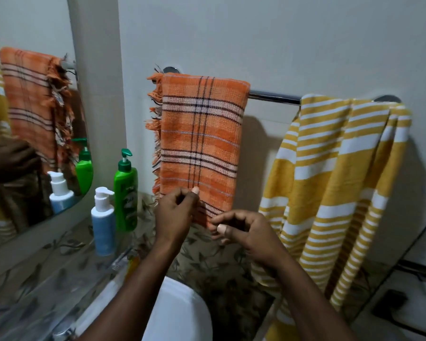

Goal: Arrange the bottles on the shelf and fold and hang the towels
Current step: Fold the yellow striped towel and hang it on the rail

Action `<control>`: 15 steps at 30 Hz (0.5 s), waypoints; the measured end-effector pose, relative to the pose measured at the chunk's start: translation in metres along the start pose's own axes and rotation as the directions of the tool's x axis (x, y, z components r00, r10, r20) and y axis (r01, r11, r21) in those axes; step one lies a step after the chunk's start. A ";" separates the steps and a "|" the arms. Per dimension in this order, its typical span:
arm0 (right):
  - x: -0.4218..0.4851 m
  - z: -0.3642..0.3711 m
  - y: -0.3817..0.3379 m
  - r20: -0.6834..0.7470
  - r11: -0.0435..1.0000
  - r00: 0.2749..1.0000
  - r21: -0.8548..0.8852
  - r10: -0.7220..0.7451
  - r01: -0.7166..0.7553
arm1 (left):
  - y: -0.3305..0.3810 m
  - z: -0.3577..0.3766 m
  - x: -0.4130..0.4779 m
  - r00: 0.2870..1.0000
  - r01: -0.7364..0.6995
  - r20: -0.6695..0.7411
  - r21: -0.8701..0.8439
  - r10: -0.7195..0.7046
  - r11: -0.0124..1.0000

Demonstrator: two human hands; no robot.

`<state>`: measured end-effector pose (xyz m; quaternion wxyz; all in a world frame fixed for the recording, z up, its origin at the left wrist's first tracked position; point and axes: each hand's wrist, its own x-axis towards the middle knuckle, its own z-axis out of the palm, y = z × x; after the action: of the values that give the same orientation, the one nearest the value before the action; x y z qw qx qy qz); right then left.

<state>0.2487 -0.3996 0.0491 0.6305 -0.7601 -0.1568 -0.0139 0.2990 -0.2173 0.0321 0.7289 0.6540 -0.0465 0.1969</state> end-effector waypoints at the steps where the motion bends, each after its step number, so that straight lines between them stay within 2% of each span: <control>1: -0.004 -0.004 -0.007 -0.051 0.999 0.998 -0.011 -0.034 0.034 | 0.010 0.008 -0.004 0.998 -0.031 0.062 0.009 0.030 0.999; 4: -0.017 -0.017 -0.033 -0.205 0.983 0.963 -0.087 -0.176 0.161 | 0.046 0.038 -0.011 0.971 -0.123 0.205 -0.024 0.126 0.992; 5: -0.022 -0.023 -0.043 -0.278 0.966 0.930 -0.153 -0.242 0.206 | 0.059 0.052 -0.012 0.958 -0.145 0.245 -0.047 0.152 0.988; 6: -0.029 -0.030 -0.053 -0.378 0.935 0.865 -0.257 -0.331 0.245 | 0.070 0.067 -0.012 0.945 -0.144 0.286 -0.077 0.160 0.987; 7: -0.037 -0.039 -0.062 -0.489 0.880 0.748 -0.390 -0.448 0.273 | 0.082 0.083 -0.012 0.929 -0.131 0.335 -0.101 0.158 0.986; 8: -0.045 -0.049 -0.072 -0.581 0.809 0.582 -0.524 -0.569 0.267 | 0.093 0.098 -0.011 0.910 -0.124 0.385 -0.094 0.151 0.988; 9: -0.052 -0.063 -0.080 -0.637 0.744 0.399 -0.632 -0.659 0.217 | 0.103 0.114 -0.010 0.892 -0.139 0.426 -0.060 0.151 0.989; 10: -0.056 -0.081 -0.083 -0.673 0.713 0.249 -0.689 -0.696 0.131 | 0.112 0.129 -0.011 0.875 -0.159 0.460 -0.023 0.151 0.987; 11: -0.058 -0.099 -0.085 -0.704 0.720 0.179 -0.693 -0.687 0.039 | 0.117 0.143 -0.013 0.863 -0.182 0.480 0.000 0.160 0.983; 12: -0.057 -0.116 -0.083 -0.738 0.743 0.202 -0.666 -0.644 -0.067 | 0.122 0.156 -0.018 0.860 -0.202 0.478 0.004 0.176 0.979; 13: -0.055 -0.132 -0.078 -0.770 0.763 0.292 -0.625 -0.567 -0.167 | 0.121 0.169 -0.021 0.866 -0.229 0.458 0.001 0.203 0.973; 15: -0.056 -0.148 -0.066 -0.772 0.790 0.544 -0.540 -0.329 -0.291 | 0.115 0.191 -0.035 0.880 -0.282 0.396 -0.013 0.264 0.959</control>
<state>0.2052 -0.5443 0.1300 0.3432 -0.8165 0.1688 -0.4325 0.2632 -0.4027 0.1553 0.6547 0.6832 -0.2792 0.1631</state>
